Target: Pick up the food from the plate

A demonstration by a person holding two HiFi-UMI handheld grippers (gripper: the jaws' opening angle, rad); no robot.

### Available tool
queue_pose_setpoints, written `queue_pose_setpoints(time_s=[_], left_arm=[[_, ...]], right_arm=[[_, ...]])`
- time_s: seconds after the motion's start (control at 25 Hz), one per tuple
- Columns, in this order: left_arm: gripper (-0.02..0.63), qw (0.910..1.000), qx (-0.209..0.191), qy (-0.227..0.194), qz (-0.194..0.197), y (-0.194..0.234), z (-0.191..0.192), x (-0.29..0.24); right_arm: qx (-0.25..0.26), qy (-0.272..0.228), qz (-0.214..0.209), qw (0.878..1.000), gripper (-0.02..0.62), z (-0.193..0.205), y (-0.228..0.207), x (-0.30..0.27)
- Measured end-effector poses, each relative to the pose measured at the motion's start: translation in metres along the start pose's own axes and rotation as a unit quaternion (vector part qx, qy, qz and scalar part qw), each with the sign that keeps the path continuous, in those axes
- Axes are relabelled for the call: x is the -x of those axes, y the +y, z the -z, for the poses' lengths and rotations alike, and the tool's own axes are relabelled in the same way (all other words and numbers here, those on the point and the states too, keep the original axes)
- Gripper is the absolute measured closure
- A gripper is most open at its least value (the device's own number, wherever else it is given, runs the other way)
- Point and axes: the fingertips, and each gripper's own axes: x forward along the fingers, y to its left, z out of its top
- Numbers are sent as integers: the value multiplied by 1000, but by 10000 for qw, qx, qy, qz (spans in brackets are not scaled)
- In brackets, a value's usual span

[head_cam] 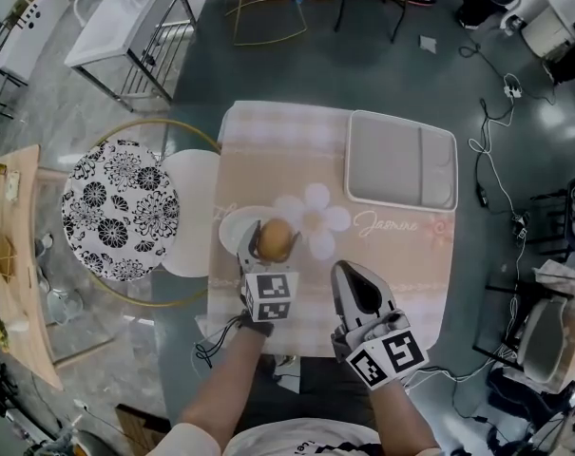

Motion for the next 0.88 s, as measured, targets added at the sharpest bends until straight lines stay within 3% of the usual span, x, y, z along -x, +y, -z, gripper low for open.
queue_pose_setpoints(time_s=[0.88], left_arm=[[256,9990,73,-400,197,-4,-106,106]], right_arm=[[222,-113,-230,9994,581,-70,60,18]])
